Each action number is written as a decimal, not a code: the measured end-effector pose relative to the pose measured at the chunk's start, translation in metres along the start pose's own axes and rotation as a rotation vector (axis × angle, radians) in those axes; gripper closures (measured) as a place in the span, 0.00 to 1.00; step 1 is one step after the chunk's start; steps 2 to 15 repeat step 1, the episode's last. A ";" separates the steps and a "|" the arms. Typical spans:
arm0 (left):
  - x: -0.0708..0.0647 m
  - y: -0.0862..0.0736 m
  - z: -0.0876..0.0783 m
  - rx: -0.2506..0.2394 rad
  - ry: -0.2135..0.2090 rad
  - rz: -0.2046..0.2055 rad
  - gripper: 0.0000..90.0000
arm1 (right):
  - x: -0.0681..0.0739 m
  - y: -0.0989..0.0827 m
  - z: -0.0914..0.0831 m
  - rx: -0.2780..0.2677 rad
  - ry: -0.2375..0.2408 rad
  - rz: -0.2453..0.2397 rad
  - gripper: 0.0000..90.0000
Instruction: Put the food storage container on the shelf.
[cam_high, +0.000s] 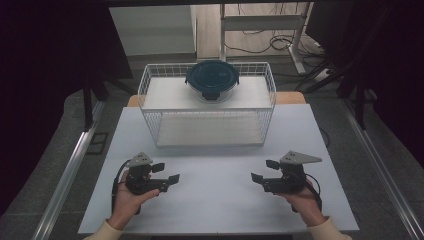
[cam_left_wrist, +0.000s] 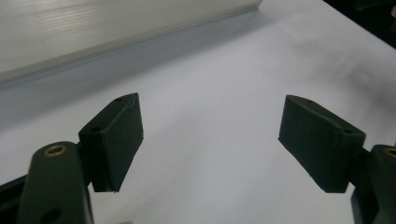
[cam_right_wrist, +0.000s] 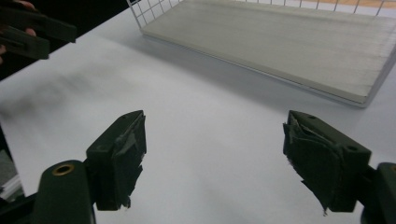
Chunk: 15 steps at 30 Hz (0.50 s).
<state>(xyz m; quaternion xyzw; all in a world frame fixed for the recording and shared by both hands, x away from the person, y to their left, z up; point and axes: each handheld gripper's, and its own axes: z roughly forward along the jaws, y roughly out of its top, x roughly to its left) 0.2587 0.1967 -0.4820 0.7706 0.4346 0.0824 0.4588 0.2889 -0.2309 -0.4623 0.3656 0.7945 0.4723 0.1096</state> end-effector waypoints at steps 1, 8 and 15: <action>-0.001 0.000 0.001 0.000 -0.008 0.008 0.24 | 0.000 -0.002 0.000 0.004 -0.008 -0.008 0.22; -0.001 0.000 0.001 0.000 -0.008 0.008 0.24 | 0.000 -0.002 0.000 0.004 -0.008 -0.008 0.22; -0.001 0.000 0.001 0.000 -0.008 0.008 0.24 | 0.000 -0.002 0.000 0.004 -0.008 -0.008 0.22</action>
